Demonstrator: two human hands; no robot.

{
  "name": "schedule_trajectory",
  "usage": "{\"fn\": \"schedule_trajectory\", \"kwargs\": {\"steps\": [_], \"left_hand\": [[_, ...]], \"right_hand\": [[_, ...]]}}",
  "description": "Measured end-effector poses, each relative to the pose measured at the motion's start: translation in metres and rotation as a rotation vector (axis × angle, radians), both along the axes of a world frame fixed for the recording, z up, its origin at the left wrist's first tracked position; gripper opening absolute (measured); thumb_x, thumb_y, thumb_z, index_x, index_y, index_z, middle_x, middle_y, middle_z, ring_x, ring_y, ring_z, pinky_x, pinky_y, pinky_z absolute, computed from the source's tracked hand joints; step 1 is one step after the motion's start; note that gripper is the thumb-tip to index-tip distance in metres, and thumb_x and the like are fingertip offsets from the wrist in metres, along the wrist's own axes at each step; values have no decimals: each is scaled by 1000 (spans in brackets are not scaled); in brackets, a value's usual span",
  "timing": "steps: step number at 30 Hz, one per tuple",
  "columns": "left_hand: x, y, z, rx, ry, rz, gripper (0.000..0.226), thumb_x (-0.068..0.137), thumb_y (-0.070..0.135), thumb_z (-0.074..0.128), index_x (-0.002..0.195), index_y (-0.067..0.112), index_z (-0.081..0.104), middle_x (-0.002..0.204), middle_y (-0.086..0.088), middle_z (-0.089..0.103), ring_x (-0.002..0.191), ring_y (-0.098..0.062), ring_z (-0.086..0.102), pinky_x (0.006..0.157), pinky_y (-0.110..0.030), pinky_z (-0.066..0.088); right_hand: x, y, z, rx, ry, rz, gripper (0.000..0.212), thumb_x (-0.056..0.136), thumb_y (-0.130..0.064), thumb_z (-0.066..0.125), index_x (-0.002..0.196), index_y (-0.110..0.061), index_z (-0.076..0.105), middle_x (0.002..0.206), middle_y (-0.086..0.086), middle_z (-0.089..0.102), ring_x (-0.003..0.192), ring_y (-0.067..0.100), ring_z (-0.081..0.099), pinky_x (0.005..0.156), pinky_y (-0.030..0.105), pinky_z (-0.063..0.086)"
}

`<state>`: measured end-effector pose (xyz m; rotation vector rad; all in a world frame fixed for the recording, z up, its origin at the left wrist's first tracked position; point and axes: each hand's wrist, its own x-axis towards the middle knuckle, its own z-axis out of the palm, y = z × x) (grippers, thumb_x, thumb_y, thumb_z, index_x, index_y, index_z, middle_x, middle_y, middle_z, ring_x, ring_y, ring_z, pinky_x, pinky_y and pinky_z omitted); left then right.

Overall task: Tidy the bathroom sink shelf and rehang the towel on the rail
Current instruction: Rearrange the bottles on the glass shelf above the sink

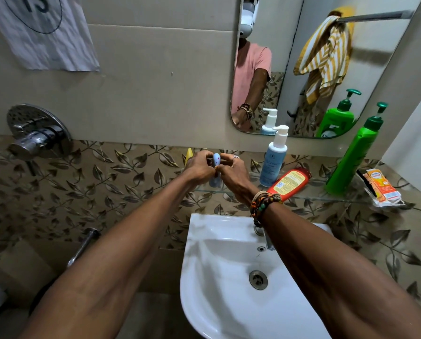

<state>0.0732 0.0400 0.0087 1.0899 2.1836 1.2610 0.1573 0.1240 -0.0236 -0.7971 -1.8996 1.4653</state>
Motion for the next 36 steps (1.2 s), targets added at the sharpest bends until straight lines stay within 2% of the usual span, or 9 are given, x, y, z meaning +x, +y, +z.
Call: {"fn": "schedule_trajectory", "kwargs": {"steps": [8, 11, 15, 17, 21, 25, 29, 32, 36], "left_hand": [[-2, -3, 4, -18, 11, -7, 54, 71, -6, 72, 121, 9, 61, 117, -10, 66, 110, -27, 61, 95, -45, 53], [-3, -4, 5, -19, 13, 12, 63, 68, -7, 74, 127, 9, 57, 120, -10, 65, 112, -27, 60, 96, -45, 52], [-1, -5, 10, 11, 15, 46, 76, 68, -4, 78, 137, 11, 49, 125, -8, 61, 114, -25, 58, 97, -41, 52], [0, -5, 14, 42, 41, 62, 74, 69, -3, 77, 136, 12, 49, 127, -8, 61, 115, -24, 57, 98, -41, 51], [7, -4, 24, 137, 159, 119, 64, 71, 1, 73, 131, 15, 56, 119, -3, 65, 107, -18, 61, 93, -33, 53], [21, 0, 31, 260, 248, 122, 53, 74, 1, 67, 124, 16, 60, 110, 0, 68, 100, -14, 63, 89, -30, 55], [42, 12, 31, 389, 292, 73, 37, 80, 5, 66, 114, 17, 65, 101, 2, 70, 94, -13, 66, 86, -27, 55], [58, 25, 25, 385, 257, 22, 35, 80, 9, 68, 114, 17, 66, 100, 2, 71, 91, -13, 66, 84, -27, 55], [81, 41, 11, 262, 200, -85, 39, 80, 8, 67, 118, 12, 61, 105, -5, 69, 97, -21, 65, 87, -34, 54]], "right_hand": [[7, -1, 4, 33, -4, -30, 53, 86, -8, 61, 138, -11, 54, 101, -6, 64, 87, 5, 61, 72, 23, 53], [10, -1, 5, 49, -27, -63, 58, 85, -9, 59, 142, -9, 49, 124, 7, 63, 104, 18, 60, 89, 35, 55], [17, -3, 10, 71, -5, -115, 53, 88, -8, 58, 140, -9, 51, 127, 9, 62, 110, 18, 58, 80, 22, 50], [22, -4, 14, 79, 10, -151, 49, 89, -7, 57, 138, -9, 53, 122, 7, 63, 110, 19, 59, 80, 23, 51], [33, -5, 22, 79, 44, -215, 44, 89, -6, 56, 134, -8, 56, 124, 11, 65, 109, 21, 62, 93, 36, 56], [50, -5, 26, 125, 64, -313, 37, 91, -7, 56, 128, -9, 60, 121, 11, 66, 107, 21, 63, 88, 30, 56], [73, -3, 28, 146, 60, -508, 29, 89, -11, 60, 117, -15, 66, 106, 3, 71, 96, 20, 66, 86, 34, 57], [93, 2, 28, 172, 34, -621, 25, 86, -12, 61, 110, -16, 68, 87, -10, 63, 85, 13, 62, 69, 19, 49], [115, 15, 26, 162, -20, -681, 20, 82, -17, 65, 102, -23, 64, 92, -6, 64, 91, 18, 65, 78, 31, 53]]}}
